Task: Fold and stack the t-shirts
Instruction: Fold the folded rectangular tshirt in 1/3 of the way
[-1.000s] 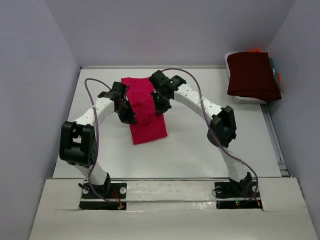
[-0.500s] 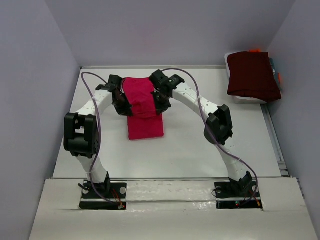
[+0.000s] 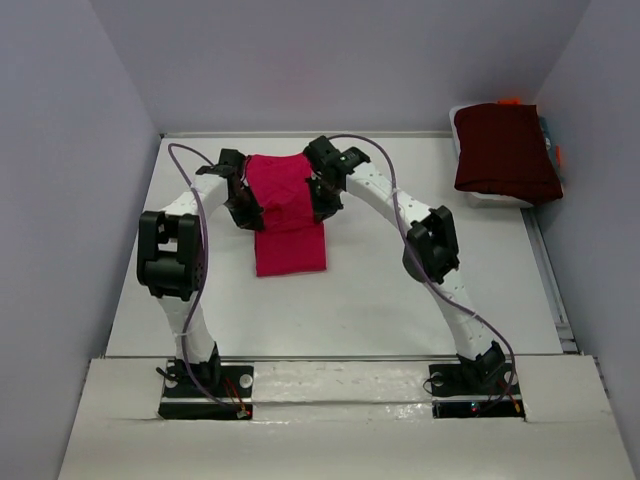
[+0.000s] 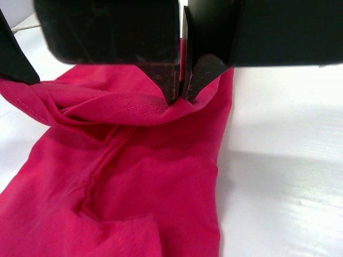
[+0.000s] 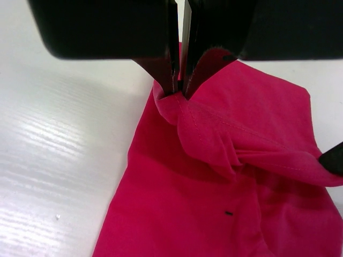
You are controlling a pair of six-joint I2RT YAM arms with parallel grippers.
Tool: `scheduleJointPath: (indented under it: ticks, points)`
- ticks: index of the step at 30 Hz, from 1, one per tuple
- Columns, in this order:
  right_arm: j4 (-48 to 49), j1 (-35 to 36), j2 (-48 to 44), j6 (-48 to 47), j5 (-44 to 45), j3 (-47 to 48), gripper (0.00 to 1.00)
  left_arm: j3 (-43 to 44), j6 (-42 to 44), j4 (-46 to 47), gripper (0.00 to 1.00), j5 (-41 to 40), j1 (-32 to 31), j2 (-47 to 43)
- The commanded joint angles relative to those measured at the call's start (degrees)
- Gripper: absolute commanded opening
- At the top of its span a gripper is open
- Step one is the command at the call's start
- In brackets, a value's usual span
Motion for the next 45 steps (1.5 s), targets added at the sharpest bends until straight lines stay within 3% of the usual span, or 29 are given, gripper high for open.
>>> scheduleJointPath:
  ticks: [1, 11, 13, 14, 15, 16, 18, 19, 20, 23, 27, 41, 44, 45]
  points:
    - [3.37, -1.04, 0.57, -1.44, 0.47, 4.94, 0.07, 4.70, 1.17, 0.46, 0.06, -0.84, 0.39, 1.20]
    - [5.92, -1.57, 2.94, -2.76, -1.90, 5.39, 0.09, 8.04, 0.73, -0.33, 0.06, -1.63, 0.91, 4.10]
    - [6.36, -1.57, 3.64, -2.93, -2.69, 4.95, 0.12, 7.78, 0.64, 0.02, 0.06, -1.64, 0.91, 4.19]
    - [6.45, -1.57, 3.91, -3.11, -3.04, 5.12, 0.16, 7.69, 0.73, 0.11, 0.06, -1.46, 0.91, 4.28]
    - [6.45, -1.57, 4.43, -3.20, -3.40, 5.03, 0.26, 7.60, 0.82, 0.19, 0.06, -1.37, 0.91, 4.45]
    - [6.45, -1.57, 4.44, -3.20, -3.40, 5.03, 0.26, 7.51, 0.82, 0.20, 0.06, -1.37, 0.91, 4.45]
    - [6.19, -1.57, 4.79, -3.46, -3.66, 5.03, 0.41, 7.08, 0.91, 0.63, 0.18, -1.02, 0.91, 4.45]
    - [5.75, -1.57, 4.79, -3.55, -3.49, 5.03, 0.44, 6.64, 0.82, 0.72, 0.28, -1.71, 0.91, 4.37]
    - [5.57, -1.57, 4.79, -3.64, -3.31, 4.95, 0.48, 6.46, 0.82, 0.98, 0.54, -1.81, 0.91, 4.02]
    - [5.04, -1.57, 3.04, -3.81, -1.56, 3.55, 0.65, 5.67, 0.55, 1.51, 0.78, -2.51, 0.91, 2.70]
    - [5.83, -1.57, 0.40, -3.81, 0.20, 1.08, 0.71, 6.37, 0.73, 1.08, 0.82, -4.09, 0.91, 0.68]
    - [3.02, -1.57, -4.35, -0.91, -0.23, -1.91, 0.68, 2.34, 2.05, -3.41, 0.81, -5.15, 0.91, -6.70]
    - [1.44, -1.57, -3.30, -0.39, -1.54, -1.12, 0.60, -0.83, 2.22, -3.15, 0.80, -4.89, 0.39, -7.67]
    - [1.44, -1.57, -2.86, -0.39, -1.90, -1.47, 0.49, -2.32, 2.31, -2.97, 0.80, -4.97, 0.39, -7.76]
